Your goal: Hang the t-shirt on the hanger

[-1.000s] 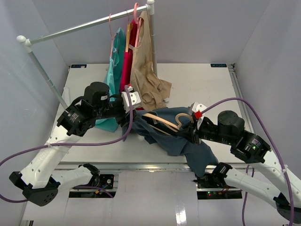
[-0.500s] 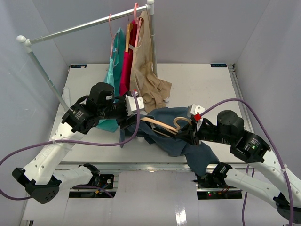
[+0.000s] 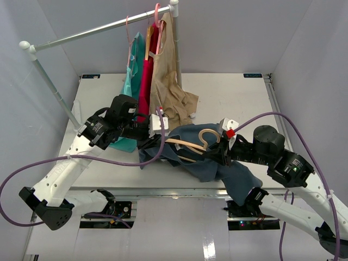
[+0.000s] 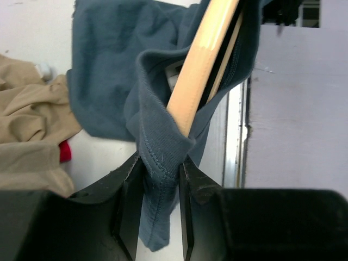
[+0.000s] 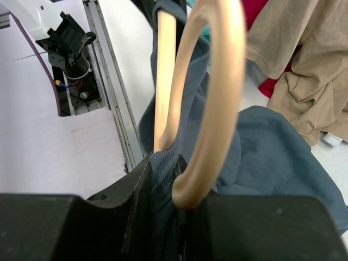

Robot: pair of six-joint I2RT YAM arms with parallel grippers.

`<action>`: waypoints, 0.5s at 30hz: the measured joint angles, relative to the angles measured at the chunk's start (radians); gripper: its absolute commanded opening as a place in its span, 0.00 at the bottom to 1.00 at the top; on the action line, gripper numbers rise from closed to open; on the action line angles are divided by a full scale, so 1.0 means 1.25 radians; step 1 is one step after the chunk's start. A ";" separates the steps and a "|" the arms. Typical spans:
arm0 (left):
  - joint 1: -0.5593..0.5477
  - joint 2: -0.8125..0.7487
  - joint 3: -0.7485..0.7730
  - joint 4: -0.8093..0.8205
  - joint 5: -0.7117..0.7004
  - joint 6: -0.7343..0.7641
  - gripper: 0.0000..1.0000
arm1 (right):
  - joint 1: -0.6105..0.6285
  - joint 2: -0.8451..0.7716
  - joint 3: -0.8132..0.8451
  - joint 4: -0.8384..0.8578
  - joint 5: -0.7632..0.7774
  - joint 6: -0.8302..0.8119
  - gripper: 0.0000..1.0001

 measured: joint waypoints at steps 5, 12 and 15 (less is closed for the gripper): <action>0.001 0.018 0.017 -0.012 0.053 -0.010 0.34 | -0.001 0.039 0.027 0.003 -0.003 -0.004 0.08; -0.001 0.043 0.024 -0.008 0.108 -0.031 0.39 | 0.000 0.090 0.035 0.024 -0.024 -0.014 0.08; -0.011 0.063 0.024 0.007 0.134 -0.045 0.40 | 0.002 0.117 0.035 0.038 -0.037 -0.019 0.08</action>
